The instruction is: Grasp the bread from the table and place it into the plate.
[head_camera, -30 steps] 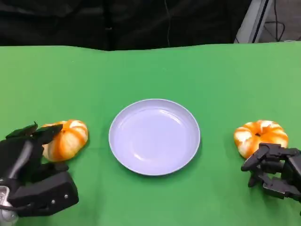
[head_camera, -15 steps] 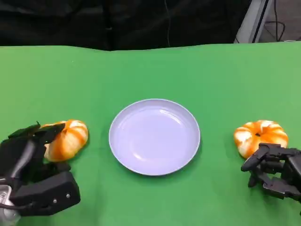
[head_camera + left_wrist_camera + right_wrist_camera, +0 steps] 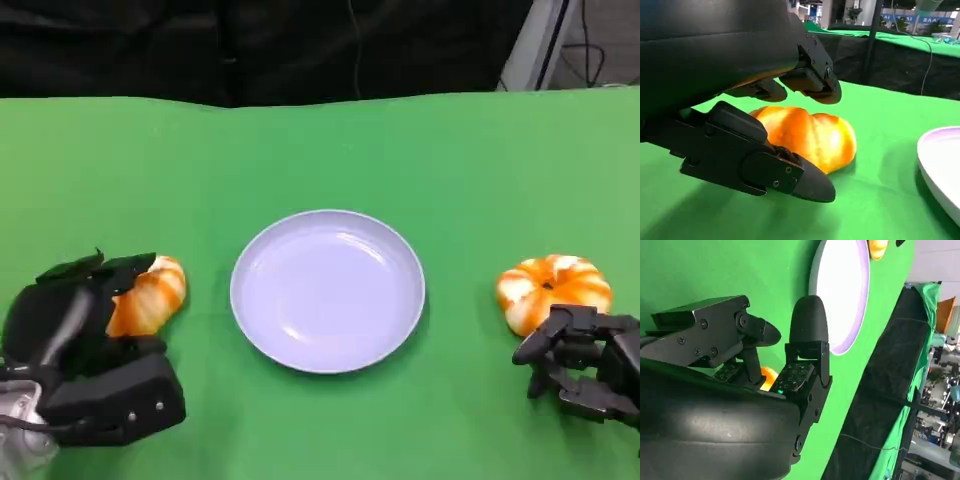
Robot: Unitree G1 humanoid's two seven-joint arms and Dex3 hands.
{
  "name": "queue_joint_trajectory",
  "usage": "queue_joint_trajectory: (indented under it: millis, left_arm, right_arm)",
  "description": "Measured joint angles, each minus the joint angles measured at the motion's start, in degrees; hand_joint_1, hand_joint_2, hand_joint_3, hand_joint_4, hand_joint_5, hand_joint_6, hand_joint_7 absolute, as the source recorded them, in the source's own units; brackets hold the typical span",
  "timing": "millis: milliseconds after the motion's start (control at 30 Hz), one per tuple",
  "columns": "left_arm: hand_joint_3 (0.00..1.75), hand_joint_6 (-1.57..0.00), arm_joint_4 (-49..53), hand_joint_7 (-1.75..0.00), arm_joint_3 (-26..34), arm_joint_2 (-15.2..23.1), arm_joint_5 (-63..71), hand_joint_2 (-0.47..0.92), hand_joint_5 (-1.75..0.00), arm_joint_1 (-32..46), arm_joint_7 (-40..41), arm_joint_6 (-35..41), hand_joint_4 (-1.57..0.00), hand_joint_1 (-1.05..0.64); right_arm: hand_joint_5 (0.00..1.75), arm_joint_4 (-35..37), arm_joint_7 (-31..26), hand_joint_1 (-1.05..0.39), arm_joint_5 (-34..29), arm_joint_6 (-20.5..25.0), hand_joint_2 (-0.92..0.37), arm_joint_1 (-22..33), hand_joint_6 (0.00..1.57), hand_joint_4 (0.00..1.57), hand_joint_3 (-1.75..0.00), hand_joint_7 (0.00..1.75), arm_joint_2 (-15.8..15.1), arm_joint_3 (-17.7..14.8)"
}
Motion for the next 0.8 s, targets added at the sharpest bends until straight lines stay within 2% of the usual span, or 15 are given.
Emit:
queue_joint_trajectory:
  millis: [800]
  left_arm:
    - [0.00,-0.51,0.50,0.00,-0.66,-0.98,0.02,0.87,0.00,-1.89,-0.01,0.41,-0.39,-0.77]
  right_arm:
    - [1.40,0.00,0.20,0.09,0.01,0.00,-0.79,0.00,0.93,0.89,-0.70,1.00,0.00,-0.01]
